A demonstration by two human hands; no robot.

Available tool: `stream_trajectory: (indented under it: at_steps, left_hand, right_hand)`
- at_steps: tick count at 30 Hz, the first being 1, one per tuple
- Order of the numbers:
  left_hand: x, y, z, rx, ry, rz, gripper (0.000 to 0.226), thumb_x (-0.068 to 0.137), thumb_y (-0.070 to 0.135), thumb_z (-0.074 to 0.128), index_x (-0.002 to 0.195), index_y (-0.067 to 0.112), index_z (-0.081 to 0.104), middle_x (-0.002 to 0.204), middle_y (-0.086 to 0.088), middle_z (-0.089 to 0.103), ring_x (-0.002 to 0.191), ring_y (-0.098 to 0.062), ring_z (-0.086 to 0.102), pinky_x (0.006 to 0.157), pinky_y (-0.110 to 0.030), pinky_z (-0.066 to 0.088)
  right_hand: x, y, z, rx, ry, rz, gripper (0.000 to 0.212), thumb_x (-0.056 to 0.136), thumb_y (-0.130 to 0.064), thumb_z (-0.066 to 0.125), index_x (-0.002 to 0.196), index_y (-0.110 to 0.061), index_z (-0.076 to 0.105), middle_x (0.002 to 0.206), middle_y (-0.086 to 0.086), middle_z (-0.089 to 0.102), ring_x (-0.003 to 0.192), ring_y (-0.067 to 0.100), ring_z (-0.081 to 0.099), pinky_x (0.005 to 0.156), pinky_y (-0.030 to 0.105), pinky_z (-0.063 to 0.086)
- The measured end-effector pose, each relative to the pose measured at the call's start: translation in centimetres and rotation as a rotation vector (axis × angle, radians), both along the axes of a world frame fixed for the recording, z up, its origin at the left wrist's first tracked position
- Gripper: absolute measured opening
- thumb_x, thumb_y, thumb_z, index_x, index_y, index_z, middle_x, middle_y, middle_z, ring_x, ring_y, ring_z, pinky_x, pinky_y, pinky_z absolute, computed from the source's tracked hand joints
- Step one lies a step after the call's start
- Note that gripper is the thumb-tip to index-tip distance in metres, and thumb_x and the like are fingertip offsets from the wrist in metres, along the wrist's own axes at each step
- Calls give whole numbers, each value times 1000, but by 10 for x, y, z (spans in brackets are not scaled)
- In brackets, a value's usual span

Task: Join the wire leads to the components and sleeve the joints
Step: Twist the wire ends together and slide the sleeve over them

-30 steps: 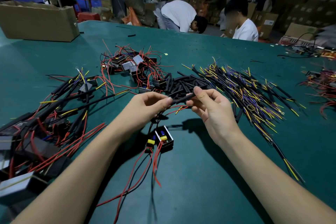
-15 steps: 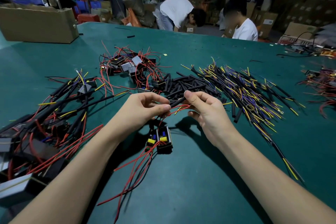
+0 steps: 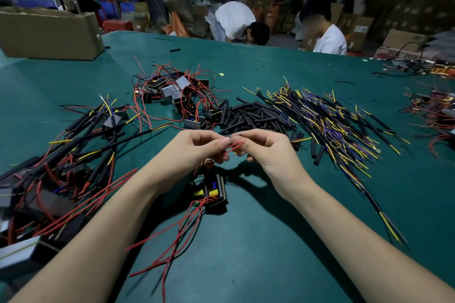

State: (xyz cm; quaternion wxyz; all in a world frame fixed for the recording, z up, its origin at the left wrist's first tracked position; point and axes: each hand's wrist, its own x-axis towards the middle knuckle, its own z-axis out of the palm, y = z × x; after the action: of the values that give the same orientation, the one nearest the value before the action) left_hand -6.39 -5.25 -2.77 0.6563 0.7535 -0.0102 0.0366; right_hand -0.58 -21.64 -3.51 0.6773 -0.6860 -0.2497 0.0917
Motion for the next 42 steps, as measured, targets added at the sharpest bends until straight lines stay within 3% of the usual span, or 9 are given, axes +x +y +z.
stream_trajectory:
  at_steps: [6, 12, 15, 19, 23, 29, 33, 36, 42]
  left_hand:
    - [1, 0, 2, -166, 60, 1, 6, 87, 10, 62, 84, 8, 66, 69, 0, 68, 66, -7, 62, 62, -13, 48]
    - [1, -4, 4, -314, 134, 15, 14, 92, 4, 53, 78, 8, 56, 68, -4, 65, 59, -6, 64, 51, -11, 49]
    - [2, -7, 1, -289, 111, -26, 12, 93, 9, 53, 81, 11, 56, 74, -1, 67, 65, -6, 62, 58, -13, 48]
    - [3, -1, 0, -231, 132, 18, 17, 95, 19, 51, 86, 12, 63, 69, 3, 68, 68, -8, 59, 59, -14, 44]
    - [2, 7, 2, -144, 171, -6, 17, 94, 14, 52, 86, 11, 66, 71, 0, 71, 63, -8, 61, 50, -12, 42]
    - [-1, 6, 5, 90, 47, 36, 12, 84, 30, 66, 83, 19, 71, 78, 11, 69, 72, 2, 60, 62, -14, 48]
    - [-1, 6, 4, 144, -31, 115, 6, 84, 25, 68, 80, 21, 71, 75, 9, 67, 71, 1, 59, 63, -14, 46]
    - [0, 5, 4, 148, -67, 130, 6, 84, 23, 68, 84, 18, 73, 75, 6, 67, 67, 0, 57, 63, -13, 44]
    - [1, -3, 3, 117, -152, 181, 11, 80, 7, 72, 91, 8, 73, 67, 9, 70, 63, 3, 62, 63, -7, 45]
  right_hand:
    - [1, -1, 1, 19, -2, 30, 11, 85, -14, 68, 94, -19, 72, 77, -5, 70, 71, 2, 59, 62, 13, 45]
    - [1, 1, -3, 20, 38, 55, 10, 88, -15, 64, 94, -16, 72, 78, -3, 69, 71, 7, 59, 60, 15, 42]
    - [0, 4, -5, 23, 34, 58, 8, 88, -15, 64, 89, -16, 72, 81, 3, 69, 74, 11, 59, 59, 16, 41]
    - [5, 0, -3, 68, 55, -12, 10, 89, -15, 63, 82, -18, 70, 71, -7, 68, 68, 6, 60, 59, 18, 43]
    - [10, -5, 0, 199, 123, -91, 12, 90, -9, 60, 82, -12, 68, 65, -5, 68, 61, 5, 62, 59, 18, 44]
    - [14, -9, 5, 353, 107, -163, 14, 90, -10, 60, 79, -15, 68, 68, -6, 68, 68, 7, 61, 70, 22, 47]
    - [12, -8, 6, 337, 45, -129, 5, 85, -15, 64, 83, -15, 69, 72, -6, 69, 71, 6, 63, 67, 18, 48]
    - [13, -9, 6, 325, 42, -96, 13, 76, -25, 67, 84, -15, 70, 71, -6, 69, 68, 4, 62, 62, 16, 47]
    - [13, -10, 5, 175, -88, -63, 8, 88, -9, 63, 85, -13, 69, 68, -7, 69, 62, 2, 61, 58, 13, 43]
